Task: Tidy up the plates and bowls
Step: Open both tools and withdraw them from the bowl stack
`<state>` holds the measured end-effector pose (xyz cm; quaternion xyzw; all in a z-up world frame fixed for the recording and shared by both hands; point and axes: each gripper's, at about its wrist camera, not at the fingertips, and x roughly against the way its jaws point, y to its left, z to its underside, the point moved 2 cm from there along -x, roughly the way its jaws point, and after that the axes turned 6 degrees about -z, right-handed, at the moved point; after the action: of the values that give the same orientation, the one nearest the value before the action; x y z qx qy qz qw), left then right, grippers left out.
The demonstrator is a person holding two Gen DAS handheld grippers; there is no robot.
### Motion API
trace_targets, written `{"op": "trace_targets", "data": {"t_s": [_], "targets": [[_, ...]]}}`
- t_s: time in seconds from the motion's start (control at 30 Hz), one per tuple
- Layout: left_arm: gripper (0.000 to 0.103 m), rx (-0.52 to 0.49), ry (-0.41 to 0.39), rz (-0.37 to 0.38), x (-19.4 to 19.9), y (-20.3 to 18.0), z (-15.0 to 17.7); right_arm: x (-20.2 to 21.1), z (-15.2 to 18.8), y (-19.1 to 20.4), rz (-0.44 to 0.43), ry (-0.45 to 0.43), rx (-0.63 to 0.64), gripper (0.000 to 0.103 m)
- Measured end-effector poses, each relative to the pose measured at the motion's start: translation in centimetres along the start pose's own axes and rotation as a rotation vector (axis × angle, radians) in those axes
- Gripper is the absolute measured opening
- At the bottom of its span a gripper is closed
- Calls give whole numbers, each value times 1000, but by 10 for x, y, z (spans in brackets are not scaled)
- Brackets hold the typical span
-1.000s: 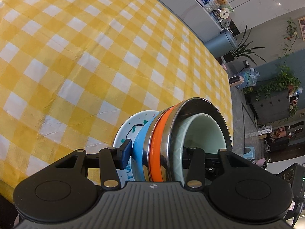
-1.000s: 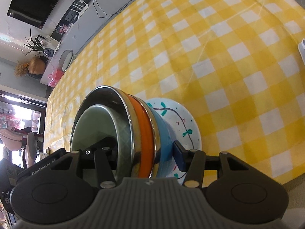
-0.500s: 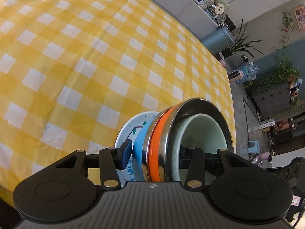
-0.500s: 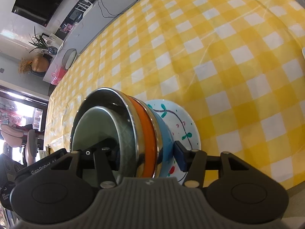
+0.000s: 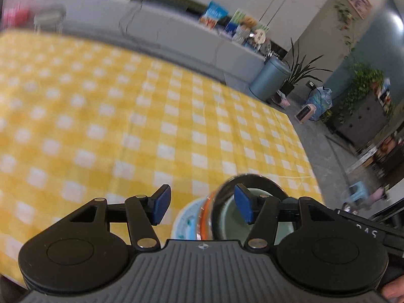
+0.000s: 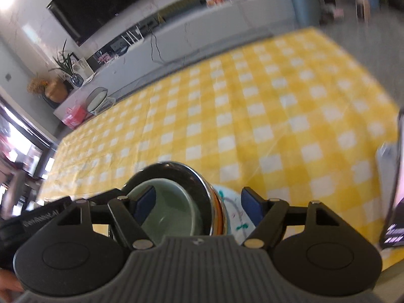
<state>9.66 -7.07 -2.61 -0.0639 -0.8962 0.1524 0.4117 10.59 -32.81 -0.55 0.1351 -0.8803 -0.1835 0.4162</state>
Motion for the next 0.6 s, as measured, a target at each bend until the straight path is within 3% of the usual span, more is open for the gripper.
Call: {"op": "trace_targets", "data": {"t_s": [0.23,0.43,0.6], "targets": [[67,-210,-192,-143,49,-6,12,33,26,58,94,-157,324,79],[67,-273,-277,-222,86,4,34,54,56,78,55,-193,367,80],[75,-303,-334,-291,107,9,51,65,87,95,28,-218,399,80]]}}
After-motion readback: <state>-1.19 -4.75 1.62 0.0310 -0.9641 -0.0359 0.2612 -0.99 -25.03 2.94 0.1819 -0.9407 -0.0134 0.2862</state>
